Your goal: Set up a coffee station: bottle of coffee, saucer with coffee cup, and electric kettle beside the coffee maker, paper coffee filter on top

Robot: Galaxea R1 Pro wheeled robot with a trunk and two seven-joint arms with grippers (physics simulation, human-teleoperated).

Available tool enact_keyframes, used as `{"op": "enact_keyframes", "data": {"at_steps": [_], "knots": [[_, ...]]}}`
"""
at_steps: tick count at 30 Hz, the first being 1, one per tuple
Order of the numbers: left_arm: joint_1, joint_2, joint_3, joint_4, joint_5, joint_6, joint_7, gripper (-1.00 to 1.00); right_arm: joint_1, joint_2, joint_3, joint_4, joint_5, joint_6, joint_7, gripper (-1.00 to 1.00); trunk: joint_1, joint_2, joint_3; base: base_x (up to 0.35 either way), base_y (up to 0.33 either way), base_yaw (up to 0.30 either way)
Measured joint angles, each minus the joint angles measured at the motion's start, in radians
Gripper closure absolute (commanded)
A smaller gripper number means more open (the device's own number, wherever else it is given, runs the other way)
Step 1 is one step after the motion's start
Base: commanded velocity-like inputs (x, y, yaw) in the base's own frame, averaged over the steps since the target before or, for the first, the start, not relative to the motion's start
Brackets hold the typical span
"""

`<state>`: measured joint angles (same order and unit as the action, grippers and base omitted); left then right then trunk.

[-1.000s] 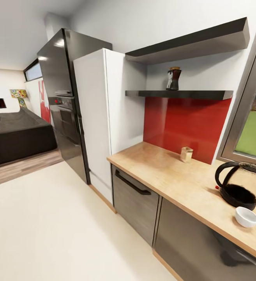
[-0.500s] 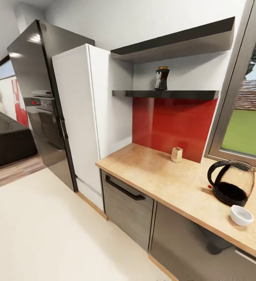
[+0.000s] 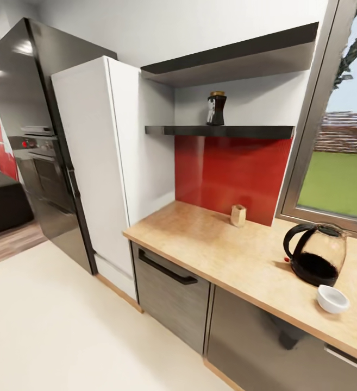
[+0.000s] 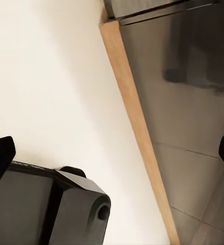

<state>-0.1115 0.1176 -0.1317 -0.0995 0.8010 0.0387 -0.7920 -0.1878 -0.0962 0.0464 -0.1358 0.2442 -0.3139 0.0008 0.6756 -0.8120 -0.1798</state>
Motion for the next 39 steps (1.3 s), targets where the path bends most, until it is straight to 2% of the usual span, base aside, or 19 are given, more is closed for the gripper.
{"op": "enact_keyframes", "data": {"at_steps": [17, 31, 39], "knots": [[0.0, 0.0, 0.0, 0.001, 0.0, 0.0, 0.0, -1.0, 0.0, 0.0, 0.0, 0.0, 0.0, 0.0, 0.0, -1.0, 0.0, 0.0, 0.0, 0.068, 0.089, -0.258], [0.0, 0.0, 0.0, 0.001, 0.0, -0.001, 0.0, -1.0, 0.0, -0.003, 0.0, 0.0, 0.0, -0.001, 0.0, -1.0, 0.0, 0.0, 0.0, 0.083, 0.277, -0.07], [0.0, 0.0, 0.0, 0.002, 0.0, -0.001, 0.0, -1.0, 0.0, -0.003, 0.0, 0.0, 0.0, 0.0, 0.0, -1.0, 0.0, 0.0, 0.0, 0.017, 0.058, -0.251]]}}
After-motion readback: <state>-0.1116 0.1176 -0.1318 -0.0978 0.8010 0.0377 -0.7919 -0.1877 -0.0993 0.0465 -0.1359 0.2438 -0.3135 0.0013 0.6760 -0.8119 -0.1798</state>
